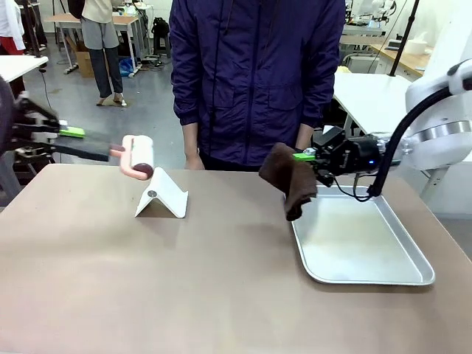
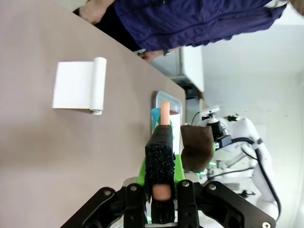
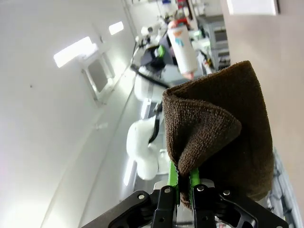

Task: Clean the surface of the table.
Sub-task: Return the Lint Roller and towel to their original positions.

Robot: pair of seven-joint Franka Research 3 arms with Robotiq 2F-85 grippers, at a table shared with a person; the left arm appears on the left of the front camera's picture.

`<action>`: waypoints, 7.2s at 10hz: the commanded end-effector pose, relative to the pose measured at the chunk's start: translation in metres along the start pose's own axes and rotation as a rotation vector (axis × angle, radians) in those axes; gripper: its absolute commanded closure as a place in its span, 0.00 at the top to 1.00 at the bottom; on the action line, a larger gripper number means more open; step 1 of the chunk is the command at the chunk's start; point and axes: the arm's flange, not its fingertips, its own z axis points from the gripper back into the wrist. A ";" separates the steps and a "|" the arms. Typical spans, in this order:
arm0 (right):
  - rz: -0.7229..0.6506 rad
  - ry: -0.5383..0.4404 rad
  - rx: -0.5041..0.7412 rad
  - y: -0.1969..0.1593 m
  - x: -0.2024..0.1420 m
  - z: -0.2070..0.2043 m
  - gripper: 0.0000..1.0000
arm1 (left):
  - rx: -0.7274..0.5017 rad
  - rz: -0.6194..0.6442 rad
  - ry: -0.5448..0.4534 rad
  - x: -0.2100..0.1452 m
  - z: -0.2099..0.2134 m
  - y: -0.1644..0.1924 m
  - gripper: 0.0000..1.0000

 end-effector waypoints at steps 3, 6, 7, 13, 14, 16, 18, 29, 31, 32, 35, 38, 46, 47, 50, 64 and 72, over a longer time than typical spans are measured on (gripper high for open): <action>-0.021 -0.153 0.002 -0.019 0.017 -0.027 0.10 | 0.171 -0.091 -0.031 -0.009 -0.060 -0.036 0.22; -0.061 -0.110 -0.027 -0.030 0.022 -0.032 0.10 | 0.168 -0.049 -0.044 0.004 -0.081 -0.036 0.22; -0.043 -0.122 -0.027 -0.031 0.019 -0.026 0.10 | 0.174 -0.110 -0.037 -0.014 -0.075 -0.037 0.22; -0.020 -0.186 -0.180 -0.022 0.035 -0.060 0.10 | 0.199 -0.151 0.024 -0.004 -0.084 -0.039 0.22; -0.028 -0.187 -0.215 -0.026 0.048 -0.076 0.10 | 0.248 -0.196 0.025 0.001 -0.096 -0.049 0.22; -0.062 -0.210 -0.278 -0.041 0.065 -0.093 0.10 | 0.348 -0.246 0.061 0.011 -0.123 -0.062 0.22; -0.098 -0.194 -0.375 -0.050 0.079 -0.103 0.10 | 0.412 -0.292 0.075 0.015 -0.147 -0.065 0.22; -0.240 -0.330 -0.721 -0.064 0.092 -0.106 0.10 | 0.571 -0.280 0.060 0.043 -0.204 -0.041 0.22; -0.232 -0.328 -0.703 -0.066 0.093 -0.105 0.10 | 0.592 -0.251 0.058 0.044 -0.209 -0.040 0.22; -0.231 -0.323 -0.696 -0.066 0.093 -0.105 0.10 | 0.605 -0.226 0.061 0.047 -0.210 -0.040 0.22; -0.227 -0.299 -0.692 -0.067 0.093 -0.104 0.10 | 0.620 -0.204 0.044 0.051 -0.216 -0.040 0.22; -0.233 -0.284 -0.683 -0.069 0.094 -0.103 0.10 | 0.655 -0.195 0.042 0.055 -0.222 -0.037 0.22; -0.245 -0.279 -0.674 -0.071 0.096 -0.102 0.10 | 0.647 -0.238 0.078 0.057 -0.214 -0.030 0.22; -0.247 -0.278 -0.674 -0.072 0.096 -0.102 0.10 | 0.653 -0.242 0.073 0.058 -0.214 -0.028 0.22; -0.252 -0.272 -0.672 -0.072 0.097 -0.102 0.10 | 0.670 -0.253 0.053 0.063 -0.210 -0.025 0.22; -0.284 -0.259 -0.667 -0.078 0.099 -0.100 1.00 | 0.673 -0.228 0.012 0.066 -0.198 -0.022 1.00; -0.098 -0.117 -0.376 -0.013 0.010 -0.042 1.00 | 0.244 -0.200 0.193 0.000 -0.068 -0.019 1.00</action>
